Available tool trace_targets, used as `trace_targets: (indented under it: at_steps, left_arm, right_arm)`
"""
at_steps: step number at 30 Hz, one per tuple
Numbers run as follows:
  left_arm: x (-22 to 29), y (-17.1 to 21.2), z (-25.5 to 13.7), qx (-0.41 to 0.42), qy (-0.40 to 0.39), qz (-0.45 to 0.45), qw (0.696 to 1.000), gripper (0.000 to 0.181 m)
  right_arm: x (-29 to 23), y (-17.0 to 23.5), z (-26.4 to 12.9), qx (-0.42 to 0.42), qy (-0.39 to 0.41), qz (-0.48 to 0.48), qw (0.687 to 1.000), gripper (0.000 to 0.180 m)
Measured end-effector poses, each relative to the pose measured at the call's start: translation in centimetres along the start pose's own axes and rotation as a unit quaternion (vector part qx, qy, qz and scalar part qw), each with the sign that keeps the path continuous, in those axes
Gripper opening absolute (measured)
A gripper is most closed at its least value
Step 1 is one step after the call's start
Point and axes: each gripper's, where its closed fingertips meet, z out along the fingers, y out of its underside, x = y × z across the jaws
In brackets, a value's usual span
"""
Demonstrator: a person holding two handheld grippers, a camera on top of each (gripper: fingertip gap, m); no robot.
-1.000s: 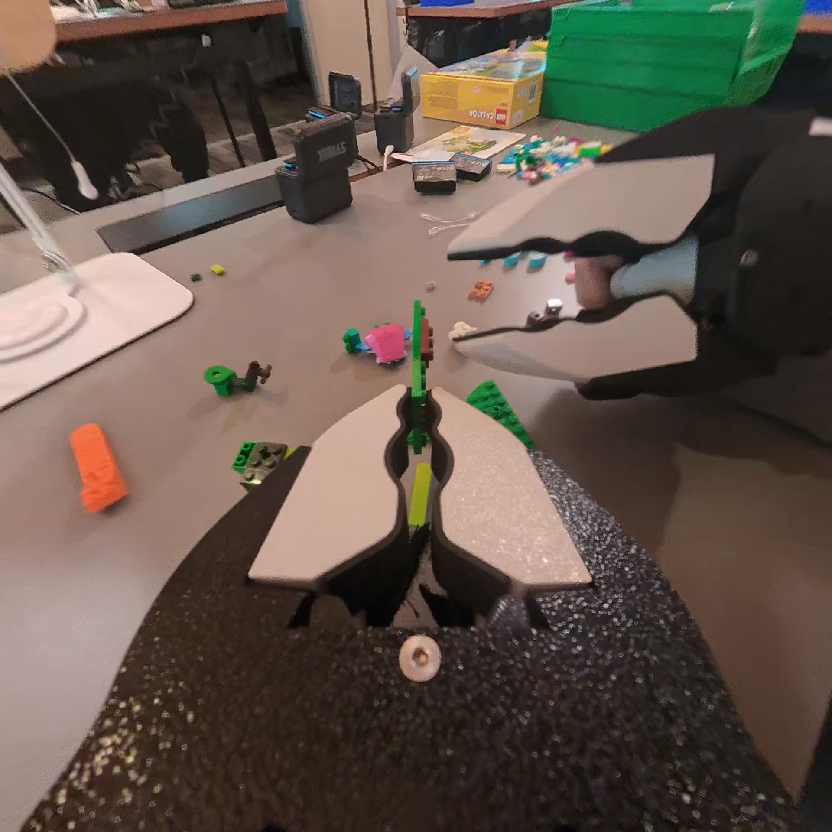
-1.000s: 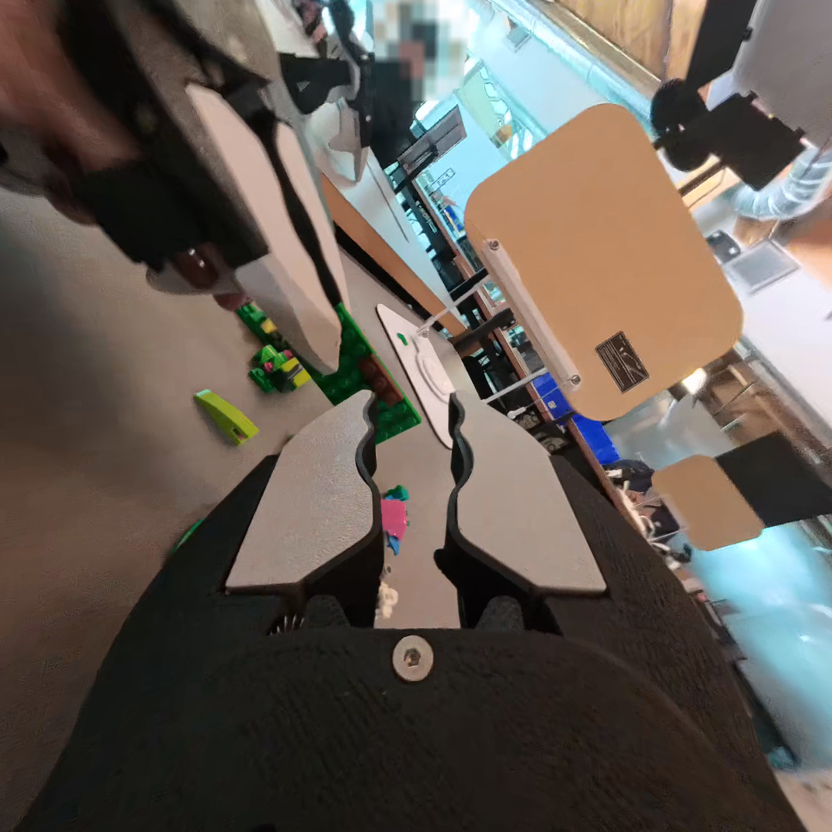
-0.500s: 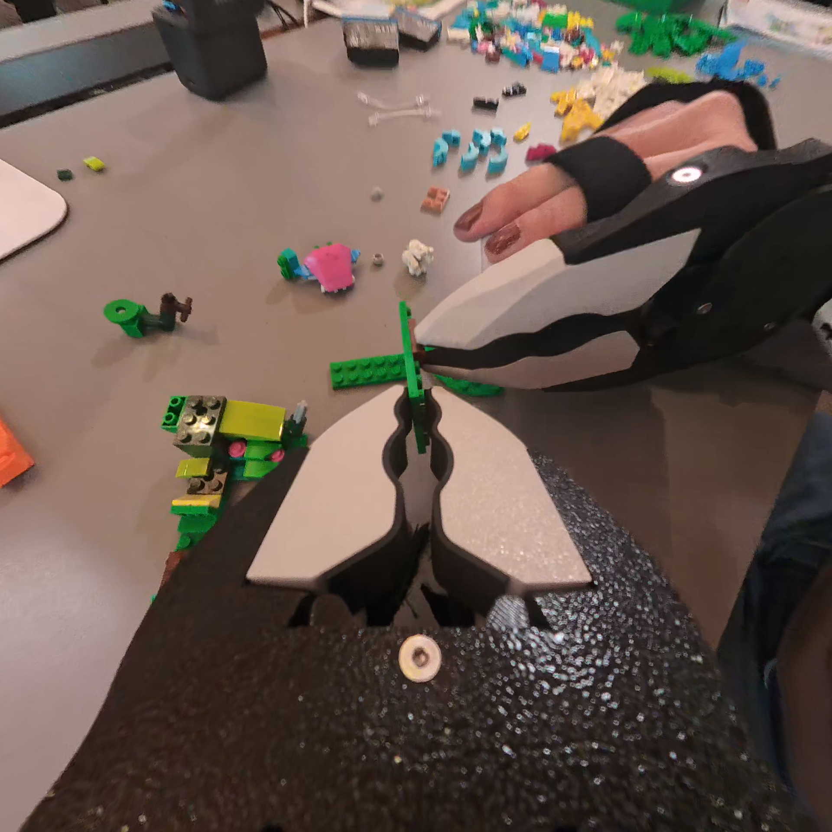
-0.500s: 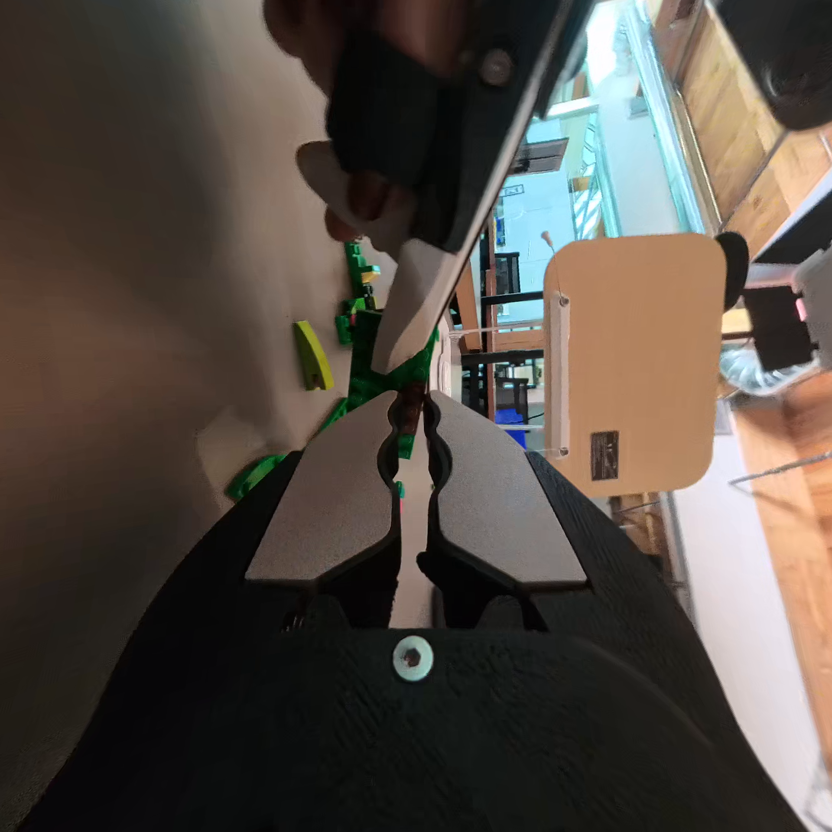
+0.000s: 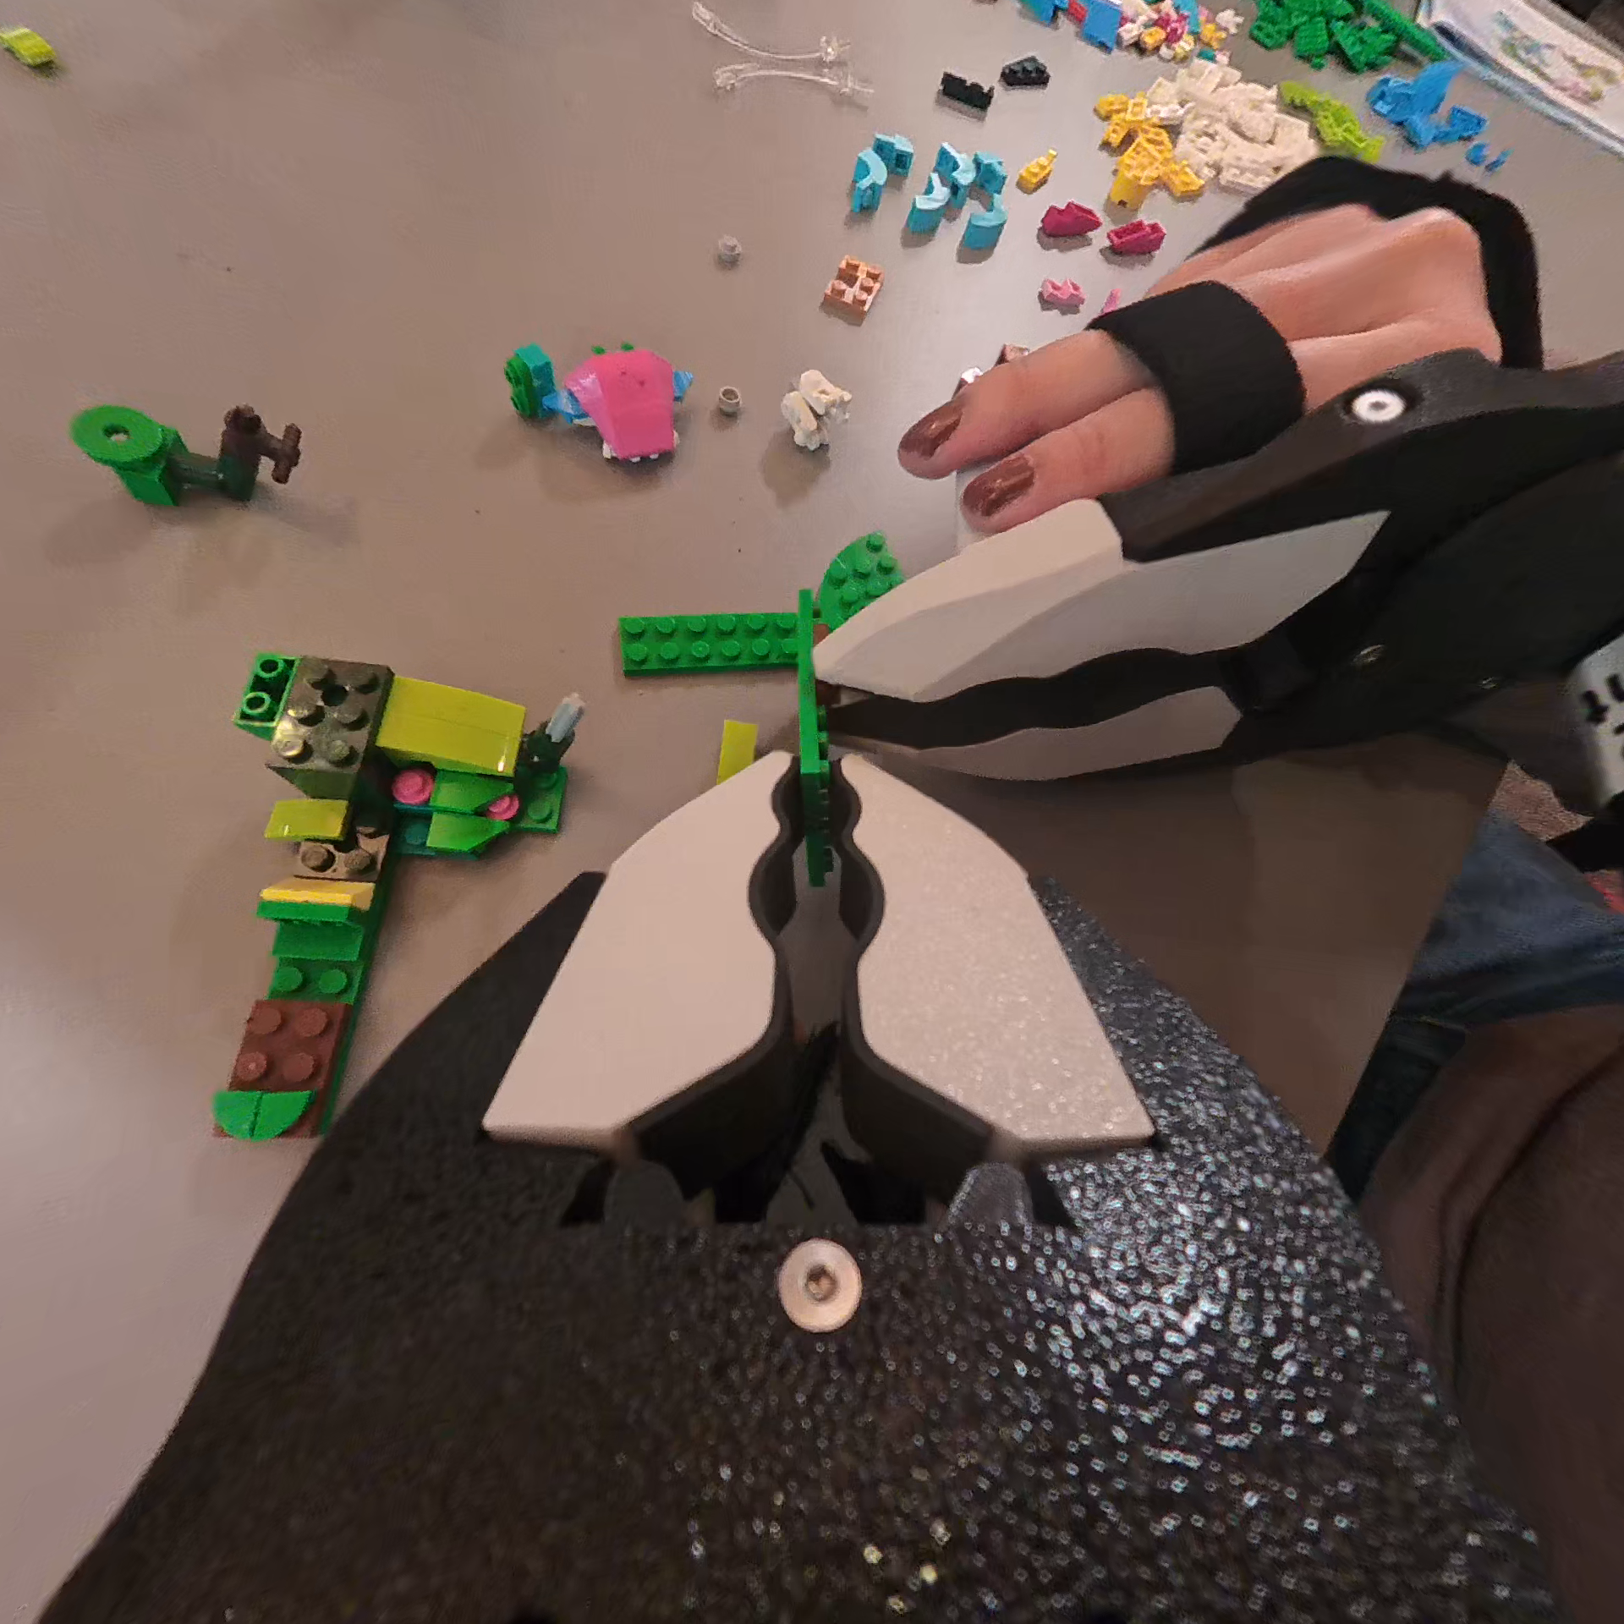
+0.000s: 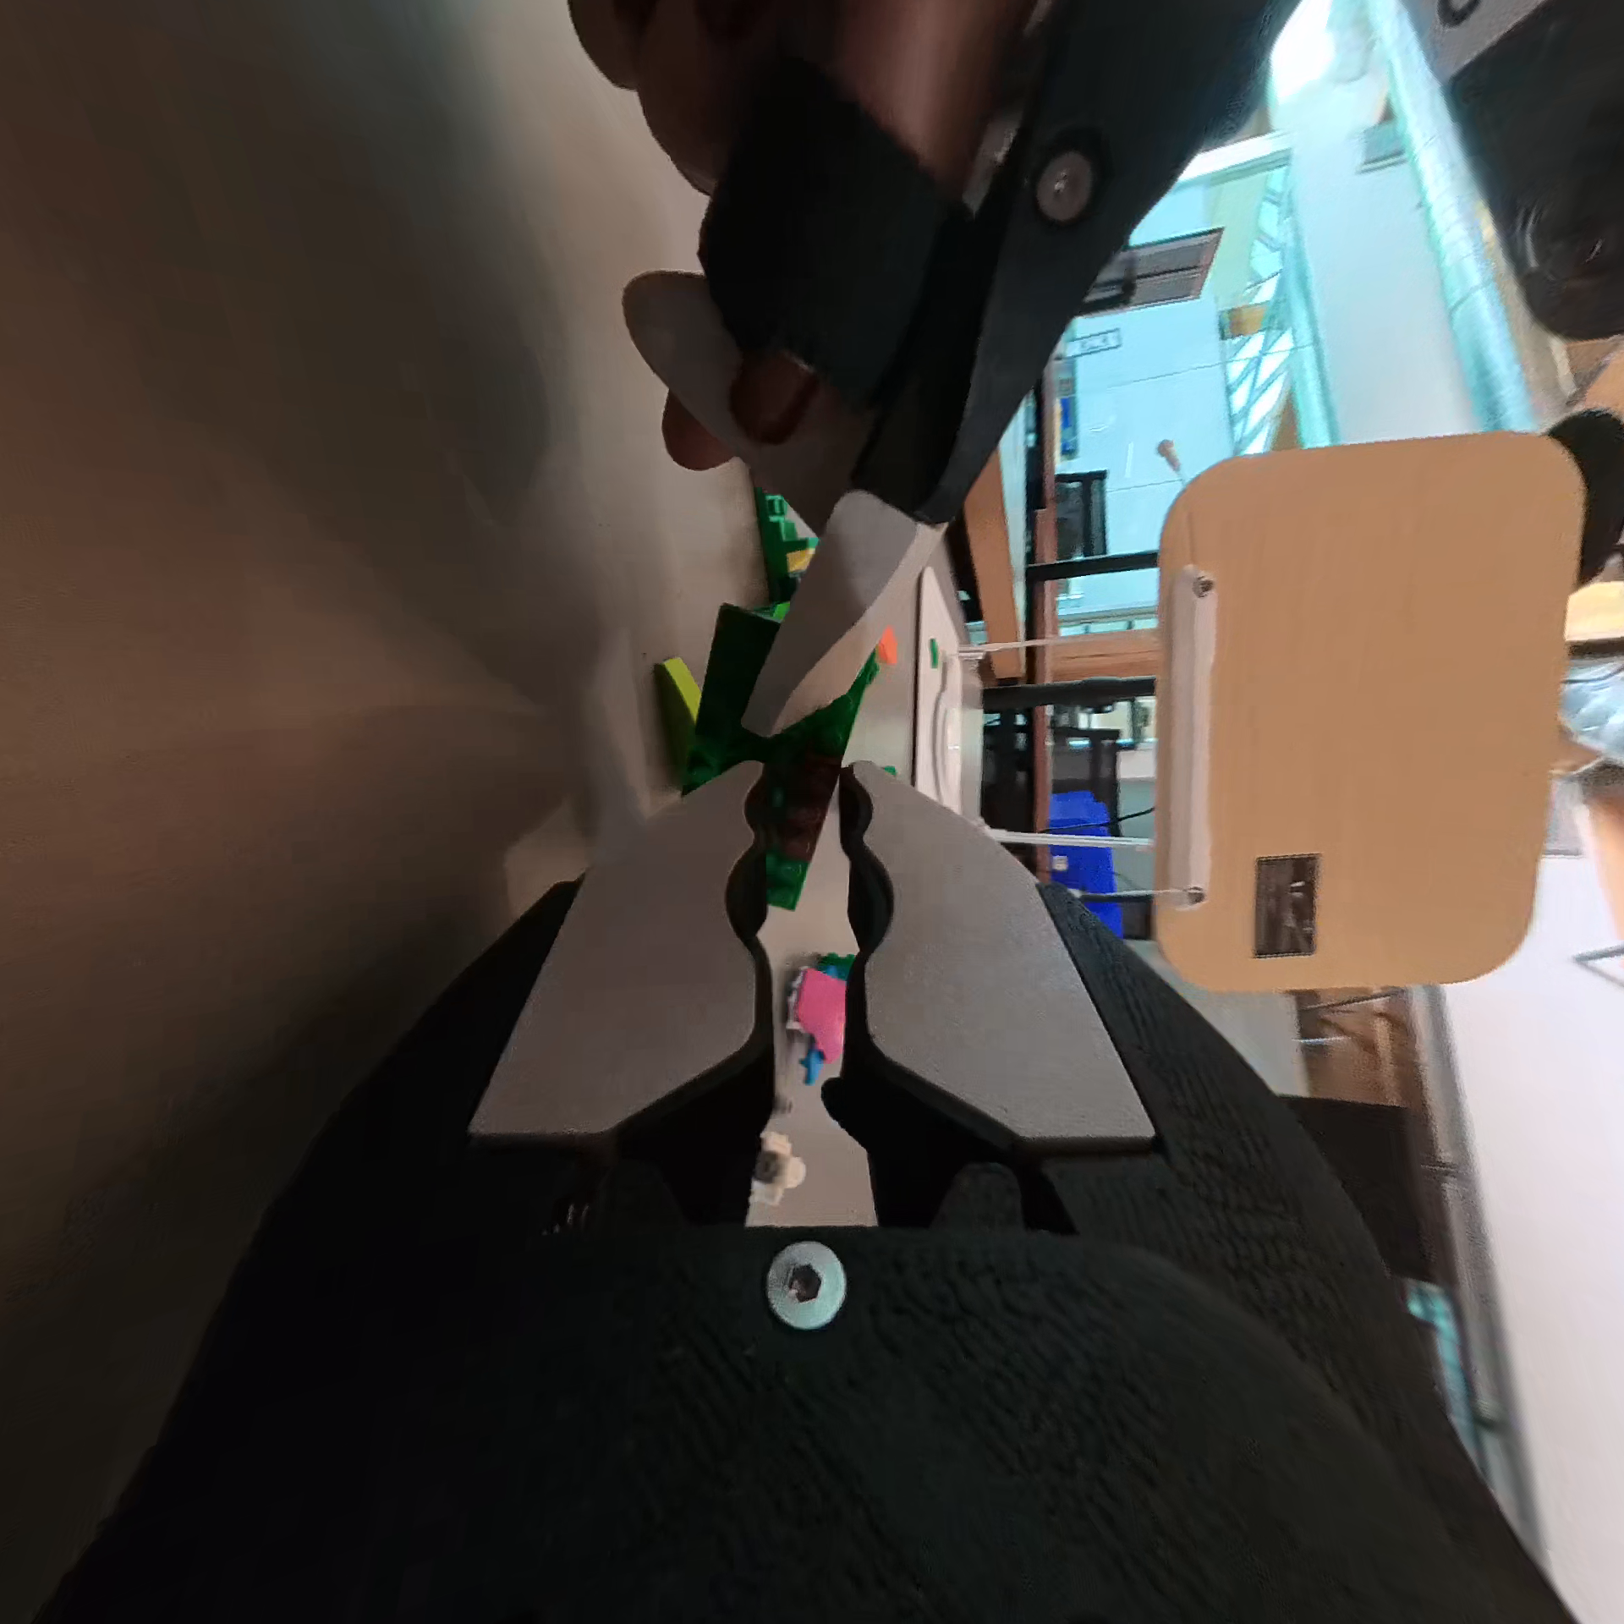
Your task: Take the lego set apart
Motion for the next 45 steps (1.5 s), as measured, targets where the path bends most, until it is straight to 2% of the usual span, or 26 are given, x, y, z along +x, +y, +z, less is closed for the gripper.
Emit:
trace_targets:
  at_steps: [1,8,15,23,27,31,34,36,38,40,43,45]
  left_arm:
    - [0.1,0.0,0.1,-0.002,-0.001,0.002,1.000,0.004]
    - [0.2,-0.4,0.0,0.014,0.003,0.009,1.000,0.004]
    - [-0.3,-2.7,-1.3,0.087,-0.020,0.003,0.996,0.004]
    - [-0.6,-4.5,-1.2,0.136,-0.078,0.034,0.987,0.004]
    - [-0.5,-5.1,-1.4,0.158,-0.080,0.028,0.984,0.004]
    - [-2.0,-4.5,-1.8,0.155,-0.104,0.014,0.982,0.004]
    - [-2.1,-5.4,-2.7,0.196,-0.097,-0.006,0.976,0.004]
    - [-2.2,-5.5,-2.7,0.201,-0.105,0.006,0.974,0.004]
    - [-2.0,-5.6,-2.6,0.202,-0.108,0.016,0.973,0.004]
    - [-1.3,-5.8,-2.3,0.206,-0.098,0.028,0.973,0.004]
    - [-0.8,-5.9,-1.8,0.201,-0.105,0.051,0.973,0.004]
    - [-0.6,-6.0,-1.5,0.197,-0.119,0.069,0.971,0.003]
  right_arm:
    - [-0.1,0.1,0.0,0.000,-0.005,0.010,1.000,0.012]
    - [0.4,0.1,-0.2,-0.007,-0.015,0.050,0.999,0.011]
    - [3.4,0.0,-0.5,-0.011,0.065,0.119,0.991,0.004]
    - [5.0,0.8,-0.8,-0.001,0.100,0.218,0.971,0.004]
    - [5.7,0.9,-1.1,0.034,0.092,0.309,0.946,0.000]
    - [7.5,1.2,-2.2,0.085,0.103,0.404,0.905,0.000]
    - [7.4,1.7,-2.2,0.101,0.082,0.440,0.889,0.000]
    - [7.3,1.7,-2.0,0.122,0.063,0.488,0.862,0.000]
    - [7.2,1.4,-1.9,0.140,0.037,0.530,0.835,0.017]
    - [6.9,1.4,-1.5,0.138,0.021,0.551,0.823,0.029]
    - [6.7,1.5,-1.2,0.128,0.028,0.560,0.818,0.032]
    - [6.8,1.7,-1.1,0.128,0.038,0.580,0.803,0.033]
